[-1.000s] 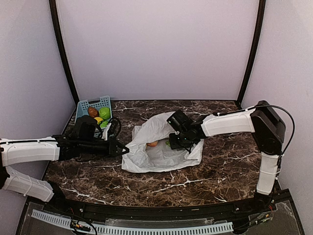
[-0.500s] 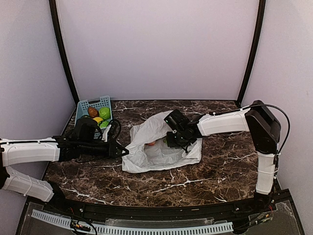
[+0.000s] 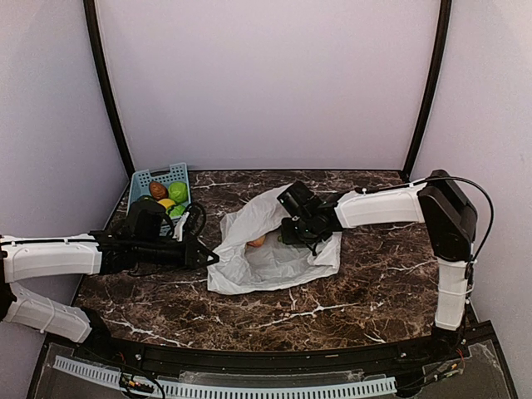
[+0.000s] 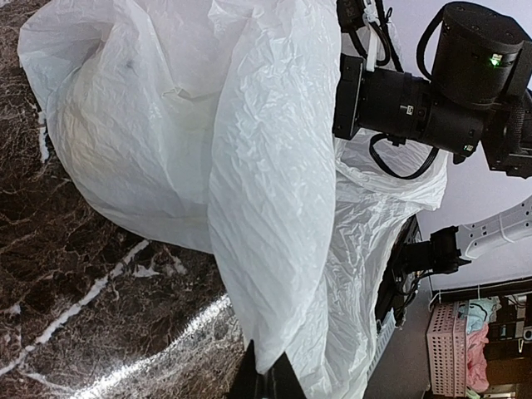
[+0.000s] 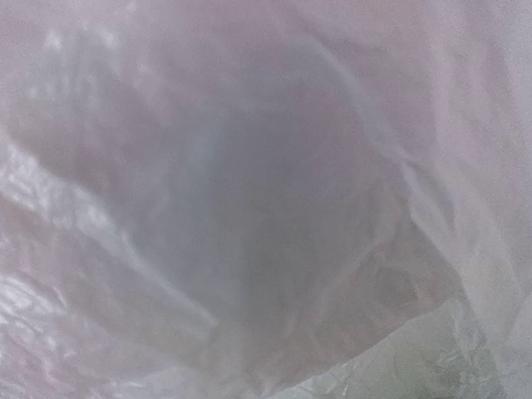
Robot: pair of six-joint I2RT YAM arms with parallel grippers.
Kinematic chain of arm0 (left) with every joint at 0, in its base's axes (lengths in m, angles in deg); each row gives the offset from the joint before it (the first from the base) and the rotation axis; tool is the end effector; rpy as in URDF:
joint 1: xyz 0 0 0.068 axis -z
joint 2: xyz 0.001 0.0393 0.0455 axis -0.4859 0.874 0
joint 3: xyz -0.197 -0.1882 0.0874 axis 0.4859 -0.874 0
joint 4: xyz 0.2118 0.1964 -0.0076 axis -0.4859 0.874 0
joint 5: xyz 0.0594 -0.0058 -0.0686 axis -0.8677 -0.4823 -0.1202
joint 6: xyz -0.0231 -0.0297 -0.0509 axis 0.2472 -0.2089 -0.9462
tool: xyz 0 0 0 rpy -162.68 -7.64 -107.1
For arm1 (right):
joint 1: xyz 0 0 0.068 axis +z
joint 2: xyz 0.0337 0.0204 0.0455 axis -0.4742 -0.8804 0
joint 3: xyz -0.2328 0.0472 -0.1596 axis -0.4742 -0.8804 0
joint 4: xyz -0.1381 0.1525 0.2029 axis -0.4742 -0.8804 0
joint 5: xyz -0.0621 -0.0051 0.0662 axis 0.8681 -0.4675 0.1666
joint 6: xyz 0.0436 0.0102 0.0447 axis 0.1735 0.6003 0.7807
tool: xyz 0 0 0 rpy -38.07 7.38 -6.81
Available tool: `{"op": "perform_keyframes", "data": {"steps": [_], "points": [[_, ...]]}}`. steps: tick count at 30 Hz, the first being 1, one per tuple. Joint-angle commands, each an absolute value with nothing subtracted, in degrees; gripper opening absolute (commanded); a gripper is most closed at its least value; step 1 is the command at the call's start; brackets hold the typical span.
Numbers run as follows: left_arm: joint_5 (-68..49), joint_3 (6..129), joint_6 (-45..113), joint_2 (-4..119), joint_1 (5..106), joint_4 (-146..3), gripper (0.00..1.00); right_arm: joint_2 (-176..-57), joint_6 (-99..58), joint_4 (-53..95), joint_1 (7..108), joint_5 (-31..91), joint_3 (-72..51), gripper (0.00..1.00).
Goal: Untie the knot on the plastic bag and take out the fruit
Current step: Pick up the fake fruit from the takeout bag.
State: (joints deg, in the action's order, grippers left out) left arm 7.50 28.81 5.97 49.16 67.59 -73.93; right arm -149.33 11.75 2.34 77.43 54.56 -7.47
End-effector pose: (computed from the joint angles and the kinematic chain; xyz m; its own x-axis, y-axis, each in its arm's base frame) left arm 0.2037 -0.1886 0.2073 -0.8442 -0.0734 -0.5310 0.4042 0.5635 -0.7205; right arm 0.3128 0.3397 0.1581 -0.8025 -0.0056 -0.5966 -0.1391 0.9742 0.1780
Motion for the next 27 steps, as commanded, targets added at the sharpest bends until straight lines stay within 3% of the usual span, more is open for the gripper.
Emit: {"op": "perform_keyframes", "data": {"steps": [1, 27], "points": [[8.6, 27.7, 6.0, 49.2, 67.8, -74.5, 0.01, -148.2, 10.0, 4.2, 78.4, 57.5, -6.0, 0.3], [8.4, 26.4, 5.5, 47.8, 67.8, -75.1, 0.01, -155.9, 11.0, -2.8, 78.4, 58.1, -0.8, 0.31]]}}
